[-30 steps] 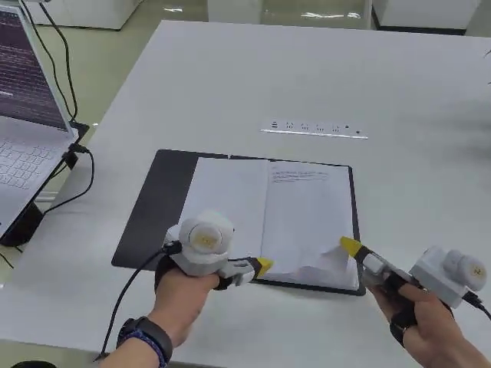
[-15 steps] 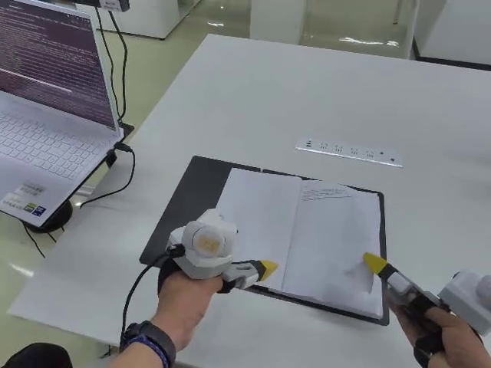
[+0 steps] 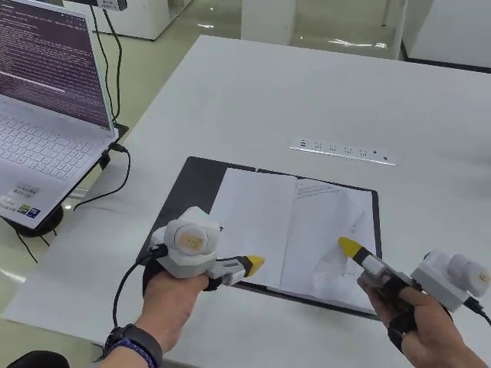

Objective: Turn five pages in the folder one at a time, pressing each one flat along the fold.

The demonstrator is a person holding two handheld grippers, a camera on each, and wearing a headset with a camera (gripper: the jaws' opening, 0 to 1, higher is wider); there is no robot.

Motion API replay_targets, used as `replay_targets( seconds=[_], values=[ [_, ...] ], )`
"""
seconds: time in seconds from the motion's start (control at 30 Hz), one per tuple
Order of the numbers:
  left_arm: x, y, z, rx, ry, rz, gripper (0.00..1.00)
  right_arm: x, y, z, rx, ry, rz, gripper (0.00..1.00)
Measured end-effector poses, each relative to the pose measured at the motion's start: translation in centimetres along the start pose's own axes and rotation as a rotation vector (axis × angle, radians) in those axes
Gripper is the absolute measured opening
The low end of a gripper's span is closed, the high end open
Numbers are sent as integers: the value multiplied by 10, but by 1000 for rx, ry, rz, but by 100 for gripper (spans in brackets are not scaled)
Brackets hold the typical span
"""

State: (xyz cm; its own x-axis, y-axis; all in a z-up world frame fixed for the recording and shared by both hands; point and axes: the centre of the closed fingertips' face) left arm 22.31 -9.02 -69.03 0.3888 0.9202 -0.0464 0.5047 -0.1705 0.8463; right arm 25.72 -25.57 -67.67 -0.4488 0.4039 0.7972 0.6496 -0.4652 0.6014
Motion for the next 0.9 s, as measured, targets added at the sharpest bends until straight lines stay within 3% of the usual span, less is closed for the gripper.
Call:
replay_targets(
  seconds=[0.5, 0.9],
  values=[
    [12, -10, -16, 6, -23, -4, 62, 23, -8, 29, -4, 17, -9, 0],
    [30, -7, -31, -18, -24, 8, 65, 44, -28, 61, 34, 41, -21, 0]
  ],
)
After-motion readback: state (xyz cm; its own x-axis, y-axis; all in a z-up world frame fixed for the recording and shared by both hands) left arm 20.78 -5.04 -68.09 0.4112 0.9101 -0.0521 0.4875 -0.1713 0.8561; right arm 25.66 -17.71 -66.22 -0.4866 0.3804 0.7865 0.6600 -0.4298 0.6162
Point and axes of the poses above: the centre of the closed fingertips' face, and the gripper's own axes: z roughly forward along the fingers, x roughly to its left, y roughly out of its top, and after that the axes turned 8 degrees about y, right-handed
